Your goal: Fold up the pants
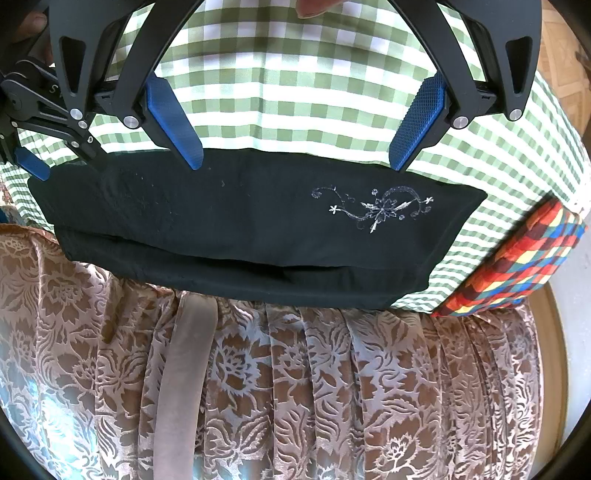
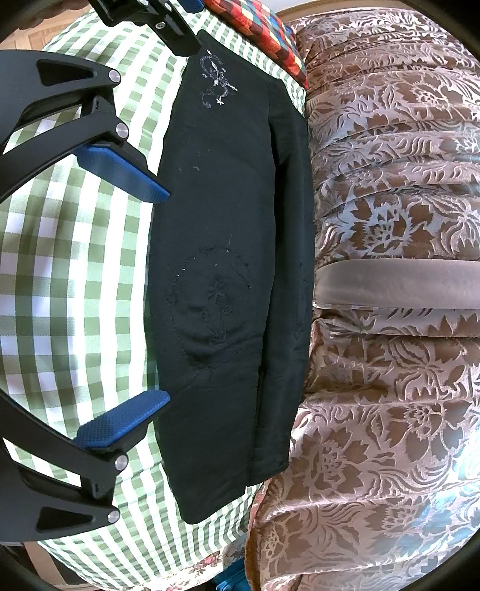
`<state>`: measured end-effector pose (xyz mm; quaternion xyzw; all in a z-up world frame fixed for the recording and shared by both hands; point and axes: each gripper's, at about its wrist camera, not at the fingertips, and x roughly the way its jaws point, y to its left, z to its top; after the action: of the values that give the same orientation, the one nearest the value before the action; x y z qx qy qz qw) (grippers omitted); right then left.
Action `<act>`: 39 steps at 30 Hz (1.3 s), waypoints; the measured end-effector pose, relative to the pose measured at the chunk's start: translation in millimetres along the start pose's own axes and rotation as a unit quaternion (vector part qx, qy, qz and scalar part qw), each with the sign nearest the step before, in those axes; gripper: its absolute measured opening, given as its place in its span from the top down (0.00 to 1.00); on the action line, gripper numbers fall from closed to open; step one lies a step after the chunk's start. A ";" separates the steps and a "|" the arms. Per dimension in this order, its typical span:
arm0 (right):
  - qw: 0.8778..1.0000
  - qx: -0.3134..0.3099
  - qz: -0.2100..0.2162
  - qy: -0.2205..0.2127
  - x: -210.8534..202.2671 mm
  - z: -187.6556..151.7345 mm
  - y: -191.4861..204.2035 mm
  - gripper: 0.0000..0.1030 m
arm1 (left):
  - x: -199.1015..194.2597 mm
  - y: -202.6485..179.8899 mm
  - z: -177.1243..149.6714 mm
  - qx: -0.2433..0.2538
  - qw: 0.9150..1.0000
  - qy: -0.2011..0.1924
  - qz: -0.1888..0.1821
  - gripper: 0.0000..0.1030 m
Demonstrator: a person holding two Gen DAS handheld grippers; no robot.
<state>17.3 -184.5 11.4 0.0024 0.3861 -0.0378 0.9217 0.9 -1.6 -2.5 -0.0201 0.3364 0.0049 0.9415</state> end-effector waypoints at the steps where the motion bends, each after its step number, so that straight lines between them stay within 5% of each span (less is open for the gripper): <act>1: 1.000 0.000 0.000 0.000 0.2 0.2 -0.1 0.02 | 0.2 -0.3 -0.1 0.000 1.000 0.001 0.000 0.03; 39: 1.000 0.012 0.009 0.026 15.3 -4.1 -3.5 0.02 | 18.1 21.8 -7.7 -0.018 0.999 0.035 0.010 0.03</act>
<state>24.8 -188.9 -2.2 0.0178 0.4098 -0.0336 0.9114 9.5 19.8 -20.7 -0.0335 0.3696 0.0197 0.9284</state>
